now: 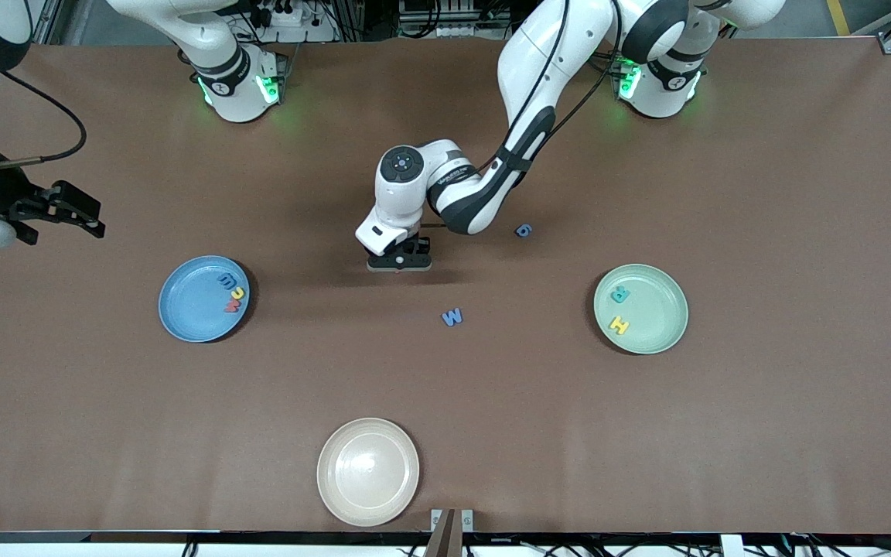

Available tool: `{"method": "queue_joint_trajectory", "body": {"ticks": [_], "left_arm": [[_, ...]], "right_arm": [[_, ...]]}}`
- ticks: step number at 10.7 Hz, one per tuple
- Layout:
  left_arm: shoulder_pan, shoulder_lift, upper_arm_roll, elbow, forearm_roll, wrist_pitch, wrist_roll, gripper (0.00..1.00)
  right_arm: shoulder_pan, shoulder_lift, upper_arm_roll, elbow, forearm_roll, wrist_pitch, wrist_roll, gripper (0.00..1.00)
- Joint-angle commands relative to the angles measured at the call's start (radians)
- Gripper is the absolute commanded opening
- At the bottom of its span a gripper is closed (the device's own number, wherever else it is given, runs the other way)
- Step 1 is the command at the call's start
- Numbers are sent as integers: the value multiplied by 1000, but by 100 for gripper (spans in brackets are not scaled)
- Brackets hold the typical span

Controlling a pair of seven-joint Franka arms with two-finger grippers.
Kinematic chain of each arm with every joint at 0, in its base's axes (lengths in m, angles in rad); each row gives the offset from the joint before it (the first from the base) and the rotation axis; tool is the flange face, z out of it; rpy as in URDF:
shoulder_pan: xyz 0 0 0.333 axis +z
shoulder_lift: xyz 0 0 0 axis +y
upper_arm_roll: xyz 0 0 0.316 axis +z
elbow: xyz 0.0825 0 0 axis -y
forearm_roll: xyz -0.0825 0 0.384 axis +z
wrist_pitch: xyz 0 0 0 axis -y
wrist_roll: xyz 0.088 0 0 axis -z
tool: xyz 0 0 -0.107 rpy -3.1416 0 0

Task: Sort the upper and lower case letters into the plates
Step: 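Carry the pink Q to the green plate and open the left gripper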

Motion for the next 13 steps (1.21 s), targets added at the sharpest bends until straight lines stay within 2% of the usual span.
{"method": "queue_joint_trajectory", "body": {"ticks": [1, 7, 10, 13], "left_arm": [[-6, 8, 12, 13, -17, -47, 21, 9], [61, -93, 7, 13, -39, -223, 25, 9], [138, -149, 1, 9, -37, -298, 35, 9], [265, -215, -2, -5, -40, -445, 148, 9]], "right_arm": [[-21, -11, 21, 1, -10, -6, -9, 100], [-9, -14, 21, 1, -10, -13, -8, 100], [-4, -14, 21, 1, -7, -20, -1, 100], [-12, -21, 21, 1, 1, -18, -7, 100]]}}
